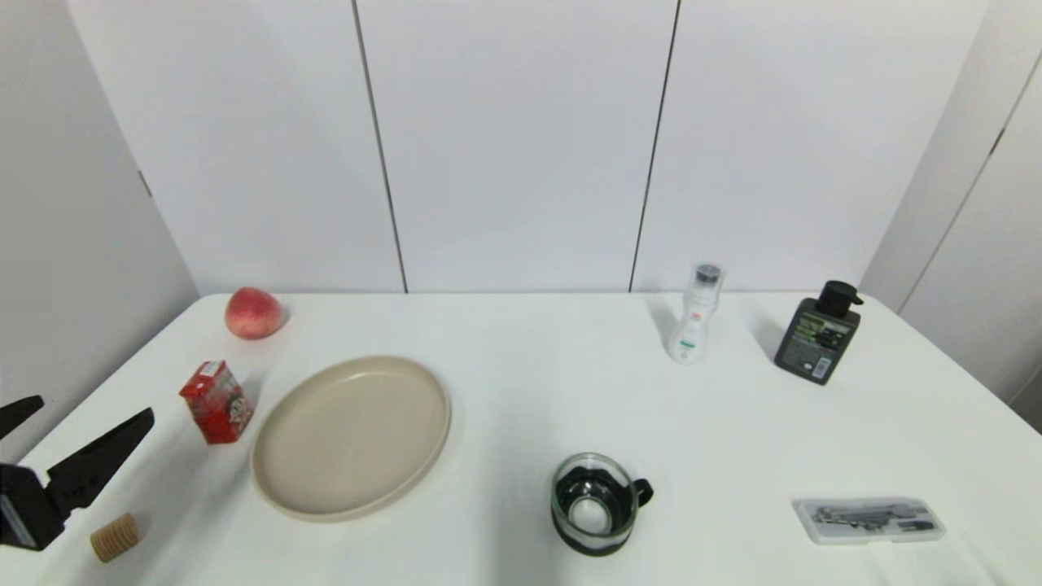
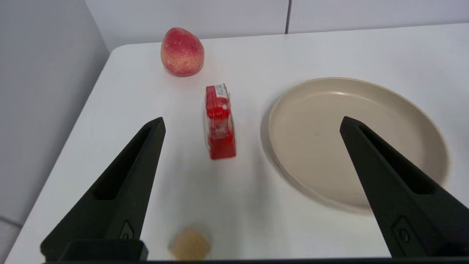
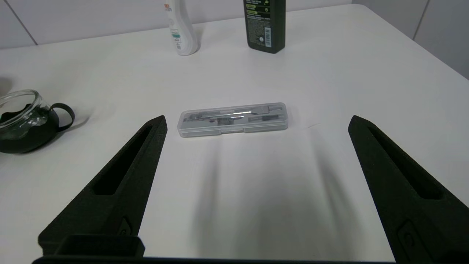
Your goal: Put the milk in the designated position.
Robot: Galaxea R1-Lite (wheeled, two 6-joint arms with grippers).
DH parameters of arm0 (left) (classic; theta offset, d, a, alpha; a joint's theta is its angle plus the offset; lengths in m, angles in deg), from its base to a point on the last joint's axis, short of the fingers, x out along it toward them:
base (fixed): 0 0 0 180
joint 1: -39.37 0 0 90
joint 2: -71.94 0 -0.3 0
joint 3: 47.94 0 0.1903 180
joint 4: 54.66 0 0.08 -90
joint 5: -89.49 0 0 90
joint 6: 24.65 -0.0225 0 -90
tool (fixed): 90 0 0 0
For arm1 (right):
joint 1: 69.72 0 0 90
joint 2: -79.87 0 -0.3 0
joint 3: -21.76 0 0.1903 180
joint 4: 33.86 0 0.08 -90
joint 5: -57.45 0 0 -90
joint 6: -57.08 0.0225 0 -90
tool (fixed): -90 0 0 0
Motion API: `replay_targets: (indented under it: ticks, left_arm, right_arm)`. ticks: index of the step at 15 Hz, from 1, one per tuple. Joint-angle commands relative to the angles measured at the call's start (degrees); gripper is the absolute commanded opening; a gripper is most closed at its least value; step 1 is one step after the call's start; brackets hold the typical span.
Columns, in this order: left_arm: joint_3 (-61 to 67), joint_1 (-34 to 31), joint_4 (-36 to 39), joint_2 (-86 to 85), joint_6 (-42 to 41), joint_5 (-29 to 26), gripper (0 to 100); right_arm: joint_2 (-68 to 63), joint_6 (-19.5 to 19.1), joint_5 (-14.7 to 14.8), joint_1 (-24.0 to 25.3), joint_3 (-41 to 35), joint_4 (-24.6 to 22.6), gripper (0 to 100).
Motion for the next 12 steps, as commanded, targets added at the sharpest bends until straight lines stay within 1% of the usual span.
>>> replay_targets:
  ticks: [1,2,6,7,8,10,11,12]
  left_arm:
    - [3.27,3.92,-7.52,-17.75,-3.63,10.38,100]
    - [4.24,5.15,-7.43,-20.91,-4.07,14.08,100]
    - [10.04,7.17,-7.52,-33.04,-5.3,14.43,100]
    - [12.5,8.05,-6.11,-34.27,-5.92,14.6,100]
    - [12.76,9.46,-6.99,-38.05,-6.8,14.43,100]
    - [12.76,10.69,-17.27,-47.55,-7.06,14.43,100]
    - [12.85,10.95,-21.58,-47.98,-6.97,14.87,100]
    - [12.85,10.95,-22.46,-47.9,-6.62,14.52,100]
  right_arm:
    - [-0.07,0.03,0.0,0.0,0.0,0.01,100]
    - [-0.07,0.03,0.0,0.0,0.0,0.01,100]
    - [-0.07,0.03,0.0,0.0,0.0,0.01,100]
    - [-0.07,0.03,0.0,0.0,0.0,0.01,100]
    - [-0.07,0.03,0.0,0.0,0.0,0.01,100]
    - [-0.07,0.03,0.0,0.0,0.0,0.01,100]
    - [-0.07,0.03,0.0,0.0,0.0,0.01,100]
    - [-0.07,0.03,0.0,0.0,0.0,0.01,100]
